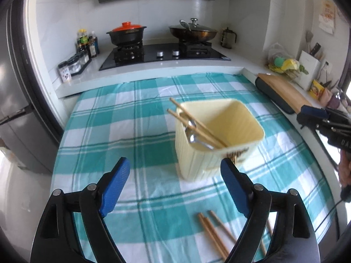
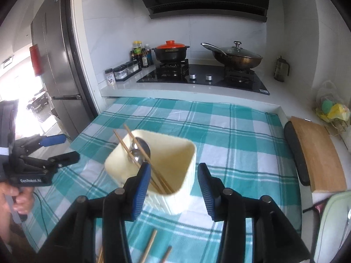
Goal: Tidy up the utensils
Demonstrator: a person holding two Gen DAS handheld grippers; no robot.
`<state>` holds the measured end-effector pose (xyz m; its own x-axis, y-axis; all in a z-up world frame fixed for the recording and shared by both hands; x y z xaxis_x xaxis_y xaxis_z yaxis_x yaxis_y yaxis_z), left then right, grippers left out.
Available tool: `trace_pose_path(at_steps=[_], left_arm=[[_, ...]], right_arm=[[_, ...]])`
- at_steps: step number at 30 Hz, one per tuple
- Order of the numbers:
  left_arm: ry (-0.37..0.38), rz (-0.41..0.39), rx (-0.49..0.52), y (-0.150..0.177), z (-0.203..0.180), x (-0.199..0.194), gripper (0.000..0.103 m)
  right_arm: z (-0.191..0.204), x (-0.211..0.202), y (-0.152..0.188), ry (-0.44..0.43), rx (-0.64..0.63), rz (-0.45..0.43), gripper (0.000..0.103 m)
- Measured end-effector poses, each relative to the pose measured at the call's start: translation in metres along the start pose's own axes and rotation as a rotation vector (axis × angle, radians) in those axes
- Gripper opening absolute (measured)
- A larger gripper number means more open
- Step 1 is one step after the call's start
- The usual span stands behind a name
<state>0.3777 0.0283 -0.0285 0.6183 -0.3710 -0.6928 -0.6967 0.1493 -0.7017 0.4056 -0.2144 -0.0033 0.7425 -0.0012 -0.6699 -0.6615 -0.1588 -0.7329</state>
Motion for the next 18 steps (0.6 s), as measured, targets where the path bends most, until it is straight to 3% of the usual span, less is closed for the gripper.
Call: trace_pose_path(at_steps=[10, 18], left_arm=[[-0.066, 0.000, -0.043, 0.138, -0.023, -0.040, 0.088], [-0.038, -0.018, -0.199, 0.200, -0.025, -0.031, 0.088]], right_arm=[[-0.015, -0.069, 0.143, 0.174, -0.007, 0.020, 0.047], [0.009, -0.095, 0.227, 0.278, 0.042, -0.019, 0.047]])
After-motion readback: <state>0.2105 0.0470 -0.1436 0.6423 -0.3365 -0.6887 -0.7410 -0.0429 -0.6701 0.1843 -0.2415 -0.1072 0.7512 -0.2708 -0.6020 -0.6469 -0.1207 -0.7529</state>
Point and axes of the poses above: each gripper's, at about its wrist camera, not at the fingertips, and x roughly the way its jaws point, z to its left, y to its underside, the point moved 1 cm from there along x, roughly the way its jaws point, and after that the axes turned 12 degrees about y, right-handed, at the moved point
